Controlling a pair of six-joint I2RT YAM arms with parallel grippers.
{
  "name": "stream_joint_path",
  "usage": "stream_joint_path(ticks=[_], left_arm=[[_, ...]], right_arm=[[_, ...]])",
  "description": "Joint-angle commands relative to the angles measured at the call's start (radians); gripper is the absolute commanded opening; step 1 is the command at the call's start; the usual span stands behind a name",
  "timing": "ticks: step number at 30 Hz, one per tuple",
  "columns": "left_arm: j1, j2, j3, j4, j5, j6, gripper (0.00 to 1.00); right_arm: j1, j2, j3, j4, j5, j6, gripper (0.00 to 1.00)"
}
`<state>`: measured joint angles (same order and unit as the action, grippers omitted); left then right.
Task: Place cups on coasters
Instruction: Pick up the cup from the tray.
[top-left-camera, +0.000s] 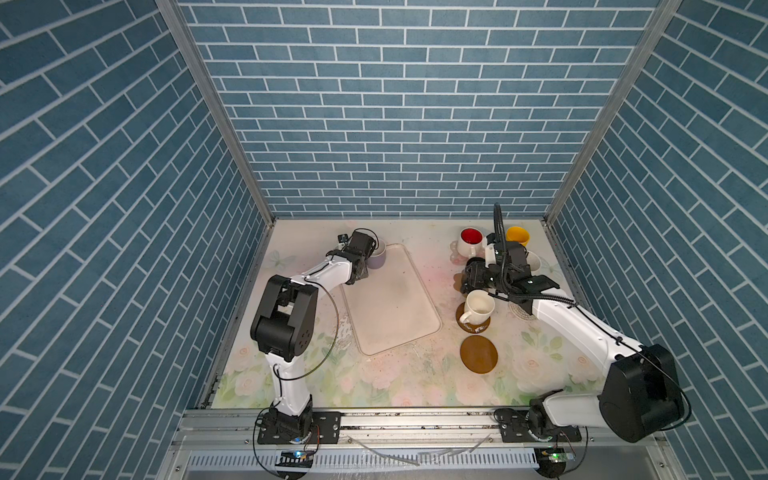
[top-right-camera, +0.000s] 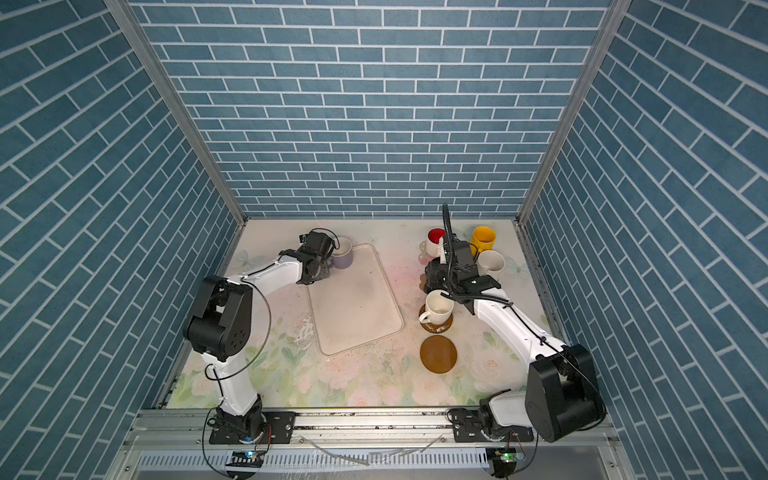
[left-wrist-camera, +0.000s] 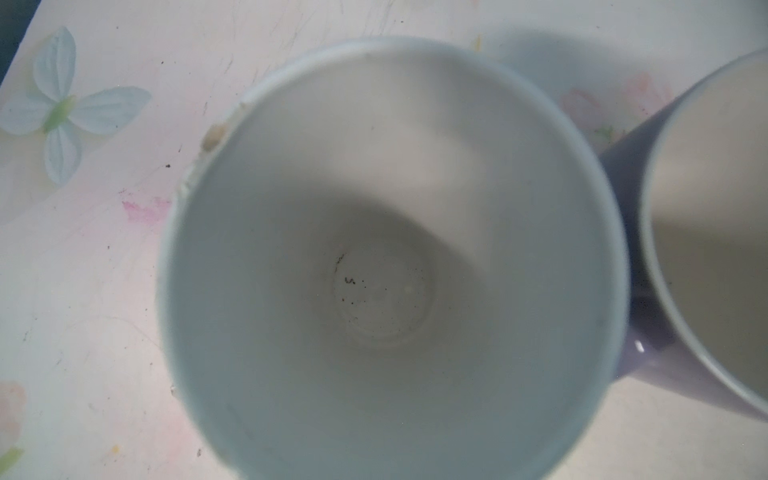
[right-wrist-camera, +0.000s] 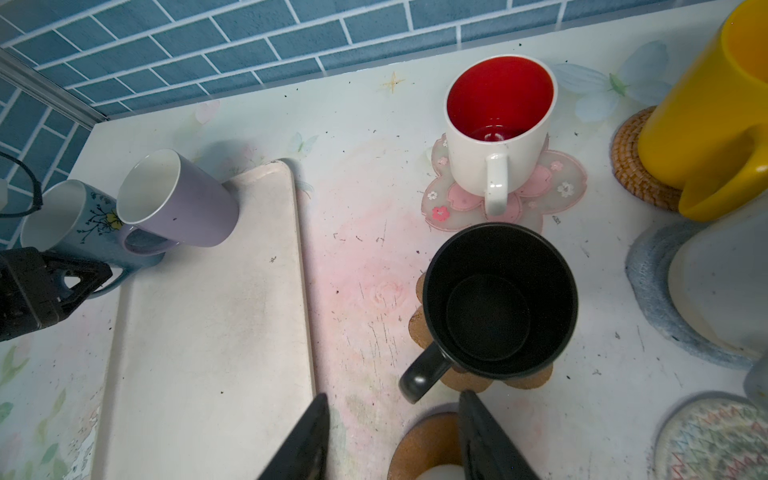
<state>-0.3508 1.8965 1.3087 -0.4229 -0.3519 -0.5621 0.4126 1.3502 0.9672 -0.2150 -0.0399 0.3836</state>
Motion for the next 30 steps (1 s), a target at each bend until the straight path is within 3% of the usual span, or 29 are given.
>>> stream_joint_path(ticks=[1,6,20,30], left_arm=[[0.006,-0.005,0.018,-0.016,0.01,0.011,0.07],[0.006,-0.041,0.003,-0.02,0.019,0.021,0.0],[-0.004,-0.266,-0.063,-0.088,0.117,0.087,0.0],[-0.08,-0.447,-0.111,-0.122,0.162,0.153,0.0]], right_arm=[[0.005,0.003,0.011,0.016,0.009,-0.037,0.51],[0.004,0.0,0.015,0.01,0.006,-0.037,0.53],[-0.003,-0.051,0.041,-0.06,-0.001,-0.022,0.77],[-0.064,-0.146,0.028,-0.112,-0.043,0.018,0.82]])
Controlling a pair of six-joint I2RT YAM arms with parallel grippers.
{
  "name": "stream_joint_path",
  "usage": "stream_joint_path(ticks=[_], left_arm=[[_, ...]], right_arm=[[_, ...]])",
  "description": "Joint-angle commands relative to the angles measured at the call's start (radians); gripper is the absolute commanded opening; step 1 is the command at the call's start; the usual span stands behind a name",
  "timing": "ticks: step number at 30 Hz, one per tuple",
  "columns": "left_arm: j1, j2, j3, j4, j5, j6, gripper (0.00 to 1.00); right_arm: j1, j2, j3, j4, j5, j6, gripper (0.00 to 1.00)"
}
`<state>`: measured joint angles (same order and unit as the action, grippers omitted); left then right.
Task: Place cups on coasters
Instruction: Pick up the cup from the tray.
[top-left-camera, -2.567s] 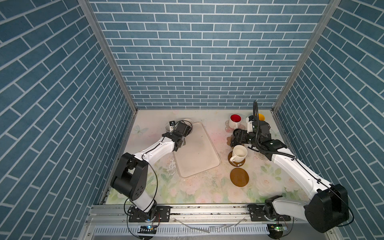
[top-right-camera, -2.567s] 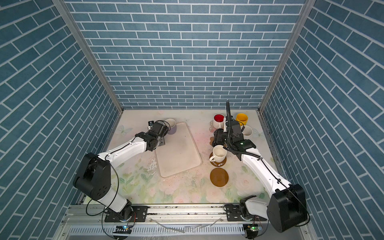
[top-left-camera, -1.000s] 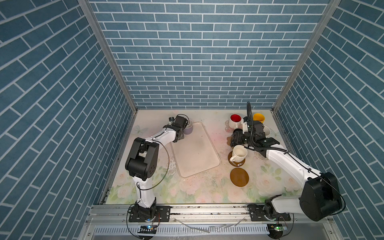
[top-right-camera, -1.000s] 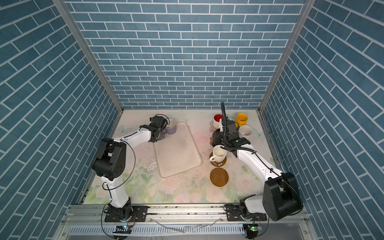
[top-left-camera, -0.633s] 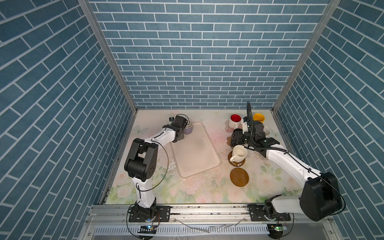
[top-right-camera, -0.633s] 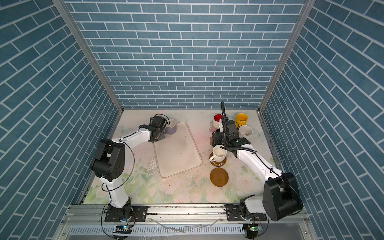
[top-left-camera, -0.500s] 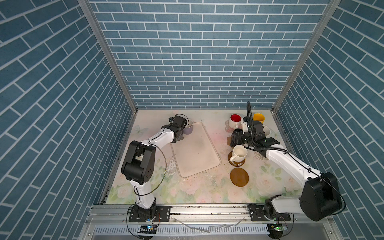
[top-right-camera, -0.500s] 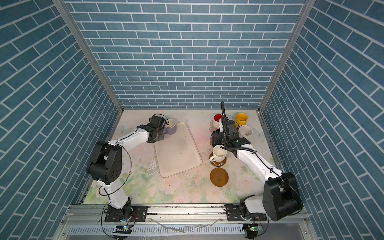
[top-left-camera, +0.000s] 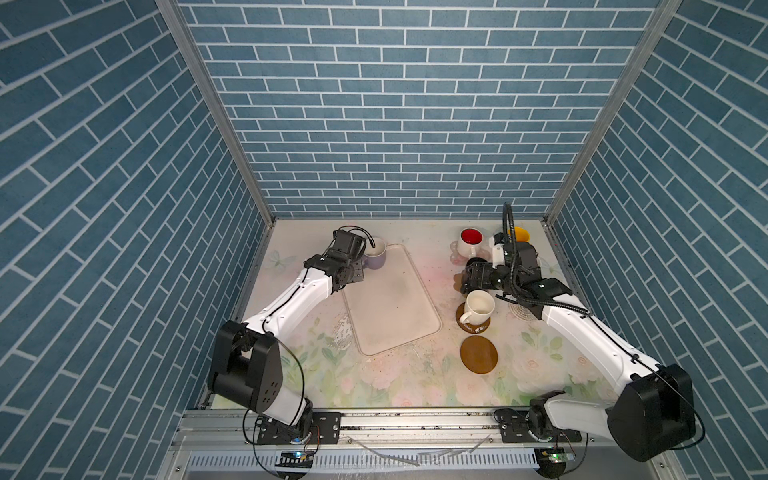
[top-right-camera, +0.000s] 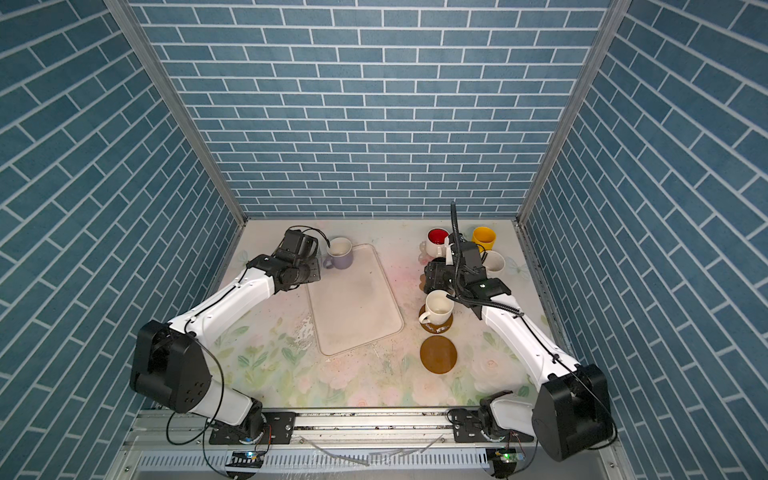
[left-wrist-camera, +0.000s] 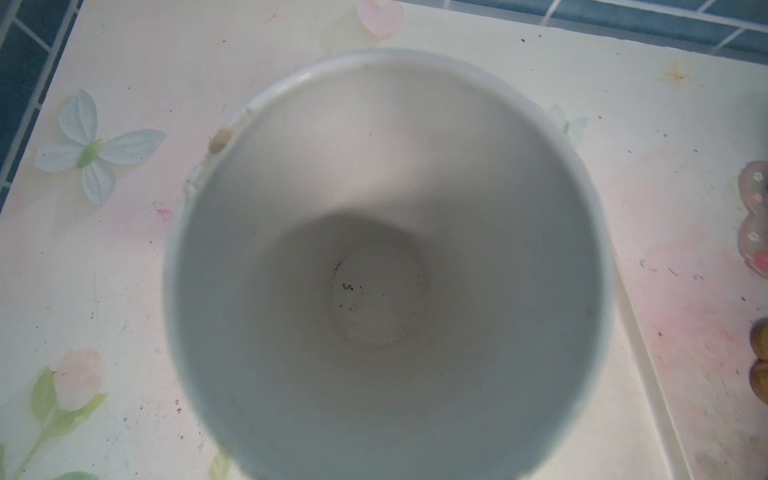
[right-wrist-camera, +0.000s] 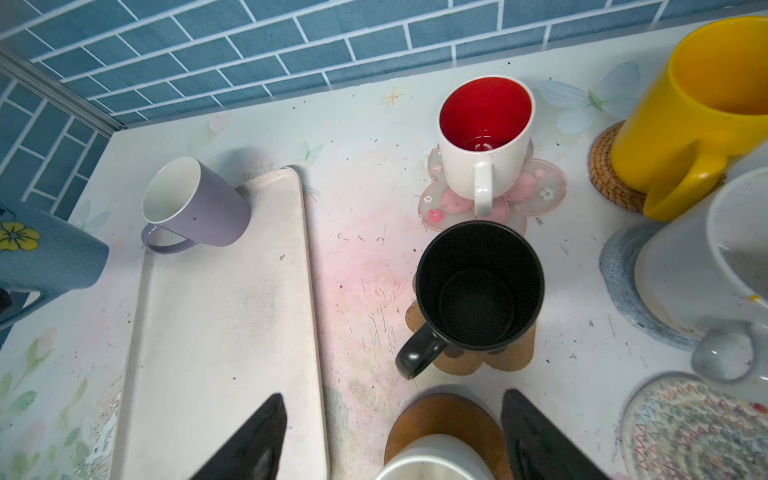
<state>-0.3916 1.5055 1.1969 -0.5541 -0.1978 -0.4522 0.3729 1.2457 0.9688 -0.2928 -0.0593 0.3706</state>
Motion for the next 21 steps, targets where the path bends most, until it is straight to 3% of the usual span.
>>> stream_joint_path(ticks=[1,7,21], left_arm=[[-0.055,-0.07,0.004,0.002,0.01,0.048,0.0],[-0.15,-0.113,0.001,0.017,0.064,0.08,0.0],[-0.398,-0.1,-0.003,0.123,0.127,0.219,0.0]], right_arm=[[-0.041,-0.052,0.022,-0.036,-0.024,0.037,0.82],[-0.149,-0.1,-0.005,-0.061,-0.166,0.072,0.82],[-0.234,-0.178,0.0,-0.169,-0.187,0.044,0.82]])
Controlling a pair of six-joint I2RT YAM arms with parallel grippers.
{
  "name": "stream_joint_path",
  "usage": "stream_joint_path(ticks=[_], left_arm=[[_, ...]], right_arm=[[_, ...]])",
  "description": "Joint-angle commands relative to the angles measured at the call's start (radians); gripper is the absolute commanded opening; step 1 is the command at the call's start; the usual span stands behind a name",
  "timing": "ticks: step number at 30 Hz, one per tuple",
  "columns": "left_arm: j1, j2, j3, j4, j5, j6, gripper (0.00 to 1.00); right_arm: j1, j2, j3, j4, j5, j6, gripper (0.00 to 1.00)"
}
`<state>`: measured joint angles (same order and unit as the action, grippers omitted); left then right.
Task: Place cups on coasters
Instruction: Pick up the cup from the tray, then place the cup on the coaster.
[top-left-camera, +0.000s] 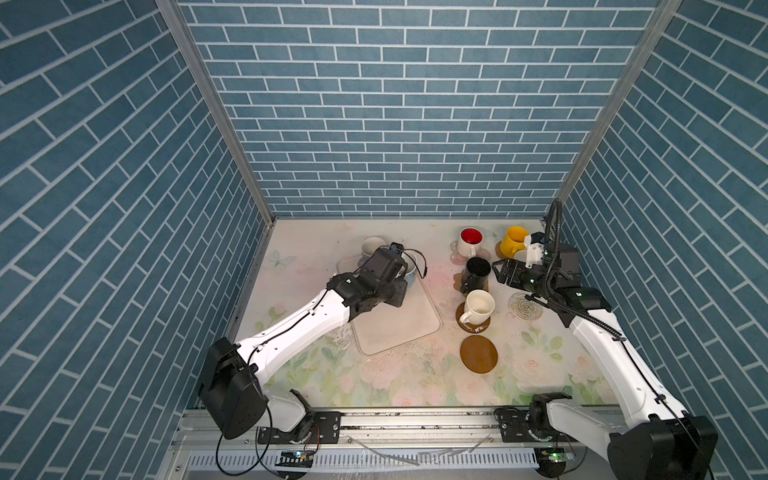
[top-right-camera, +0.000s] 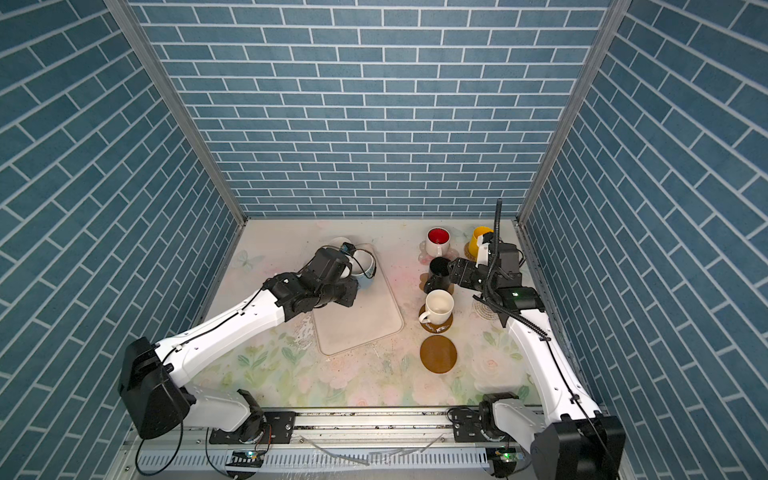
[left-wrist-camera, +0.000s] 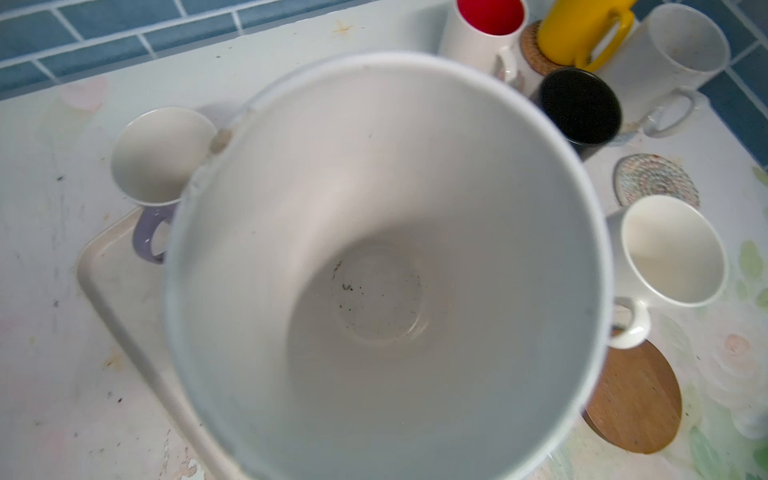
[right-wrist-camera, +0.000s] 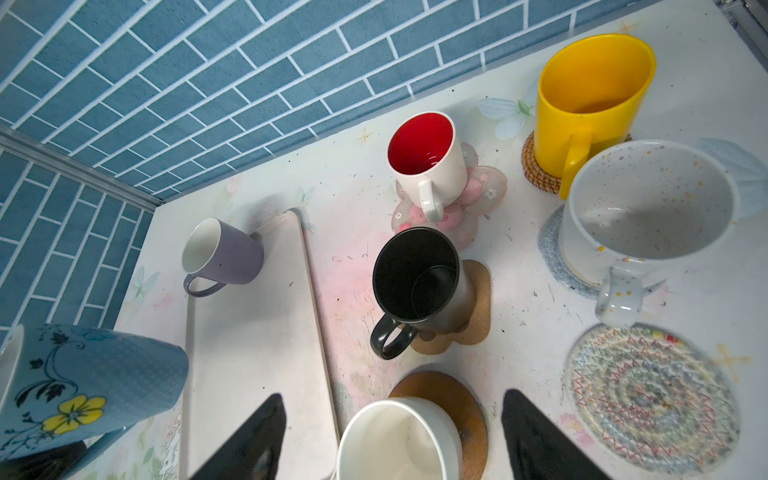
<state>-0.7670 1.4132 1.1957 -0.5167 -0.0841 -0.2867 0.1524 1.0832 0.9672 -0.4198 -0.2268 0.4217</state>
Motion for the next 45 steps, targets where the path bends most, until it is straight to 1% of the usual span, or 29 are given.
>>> stream_joint_path(ticks=[1,8,12,17,21,29,36,45], left_arm=[[-0.038,-0.009,-0.005,0.094,0.018,0.063,0.0],[-0.17,-0.02,-0.05,0.174,0.043,0.147,0.0],[-0.204,-0.005,-0.054,0.195,0.091,0.159,0.0],[-0.253,-0.003,-0.065,0.237,0.186,0.204,0.0],[-0.291,0.016,-0.048,0.232,0.226,0.235,0.0],[-0.321,0.101,-0.017,0.246,0.279,0.256,0.0],[-0.35,0.185,0.017,0.263,0.275,0.268,0.0],[-0.395,0.315,0.095,0.268,0.269,0.288,0.0]], right_arm=[[-0.022,-0.014,0.001,-0.042,-0.028,-0.008,0.82],[-0.076,0.013,0.012,-0.034,-0.089,0.015,0.84],[-0.102,0.03,0.015,-0.02,-0.112,0.032,0.83],[-0.124,0.044,-0.001,0.016,-0.131,0.055,0.83],[-0.132,0.056,-0.009,0.03,-0.132,0.057,0.83],[-0.145,0.06,-0.034,0.076,-0.122,0.079,0.83],[-0.155,0.075,-0.054,0.113,-0.126,0.092,0.83],[-0.166,0.09,-0.052,0.122,-0.135,0.086,0.83]])
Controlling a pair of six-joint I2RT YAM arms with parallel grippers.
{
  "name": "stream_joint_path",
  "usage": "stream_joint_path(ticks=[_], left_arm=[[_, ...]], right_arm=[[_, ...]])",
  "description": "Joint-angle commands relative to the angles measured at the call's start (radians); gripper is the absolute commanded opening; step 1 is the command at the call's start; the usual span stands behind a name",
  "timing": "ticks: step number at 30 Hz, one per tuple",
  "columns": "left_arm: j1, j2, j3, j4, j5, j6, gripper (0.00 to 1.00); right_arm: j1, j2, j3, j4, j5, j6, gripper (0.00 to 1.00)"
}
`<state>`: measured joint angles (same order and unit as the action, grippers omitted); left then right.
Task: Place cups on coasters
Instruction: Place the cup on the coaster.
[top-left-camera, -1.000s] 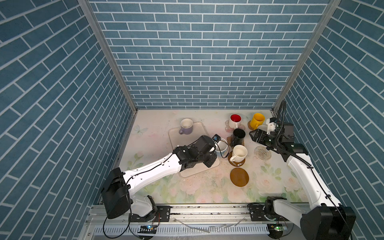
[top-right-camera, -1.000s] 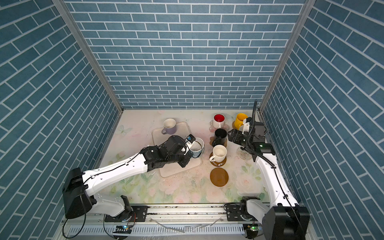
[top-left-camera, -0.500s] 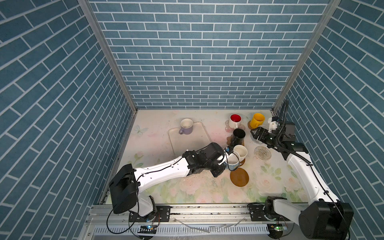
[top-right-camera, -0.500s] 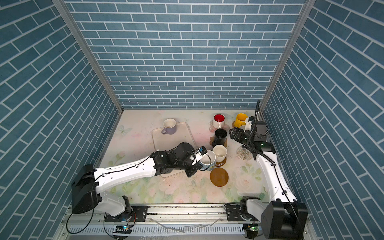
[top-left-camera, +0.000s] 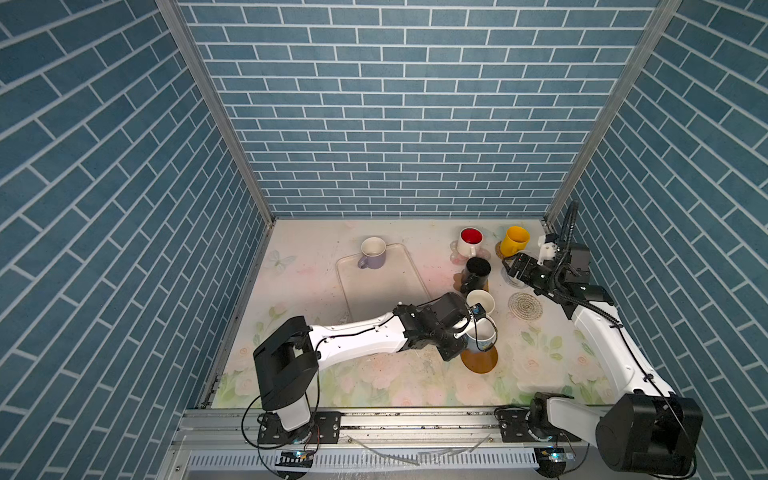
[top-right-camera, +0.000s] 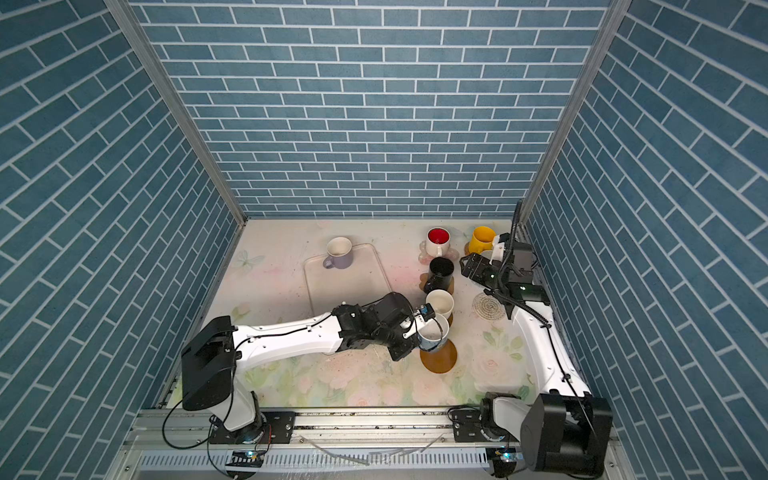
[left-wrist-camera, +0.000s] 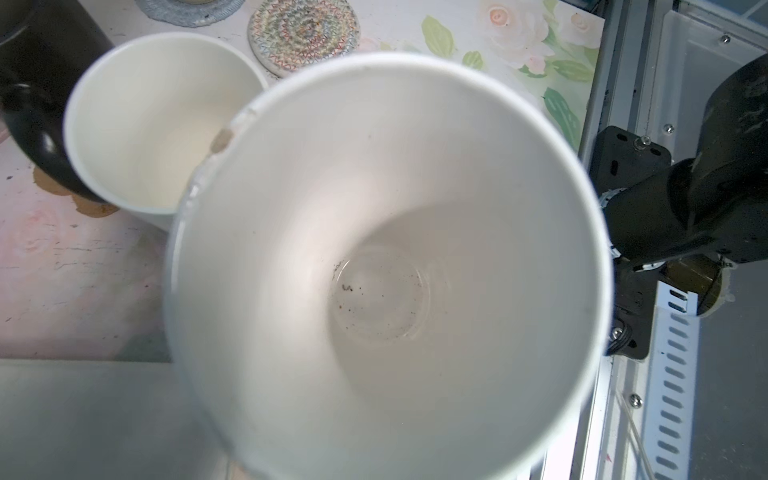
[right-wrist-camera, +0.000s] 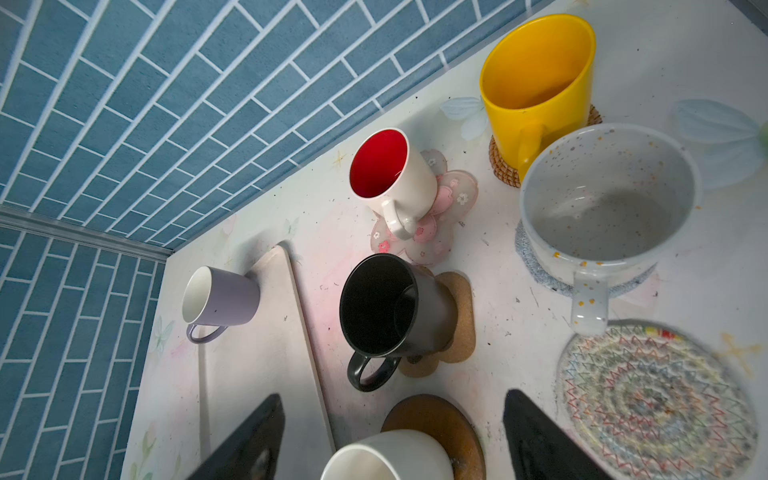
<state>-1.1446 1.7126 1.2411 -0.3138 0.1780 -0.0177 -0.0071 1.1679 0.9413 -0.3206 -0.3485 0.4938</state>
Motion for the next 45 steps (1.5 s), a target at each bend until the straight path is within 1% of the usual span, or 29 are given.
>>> stream_joint_path(ticks=[1,8,22,32,34,37,40,45], left_arm=[[-0.023,0.03,0.056,0.064,0.002,0.023,0.0],[-0.039,0.078,0.066,0.071,-0.001,0.039,0.0],[-0.038,0.14,0.081,0.082,-0.015,0.056,0.0],[-0.04,0.145,0.063,0.091,-0.018,0.05,0.0],[-0.038,0.143,0.061,0.09,-0.019,0.05,0.06],[-0.039,0.146,0.061,0.084,-0.007,0.055,0.26],[-0.039,0.144,0.054,0.084,-0.007,0.056,0.34],[-0.039,0.135,0.044,0.082,-0.014,0.057,0.41]], right_arm=[[-0.009,0.004,-0.027,0.023,-0.014,0.014,0.83],[-0.021,0.003,-0.031,0.037,-0.023,0.019,0.83],[-0.025,0.003,-0.049,0.054,-0.032,0.019,0.83],[-0.03,0.001,-0.058,0.064,-0.047,0.022,0.83],[-0.031,-0.001,-0.056,0.063,-0.047,0.022,0.83],[-0.032,-0.003,-0.057,0.061,-0.047,0.021,0.83],[-0.033,-0.005,-0.058,0.058,-0.046,0.02,0.83],[-0.035,-0.006,-0.058,0.057,-0.047,0.019,0.83]])
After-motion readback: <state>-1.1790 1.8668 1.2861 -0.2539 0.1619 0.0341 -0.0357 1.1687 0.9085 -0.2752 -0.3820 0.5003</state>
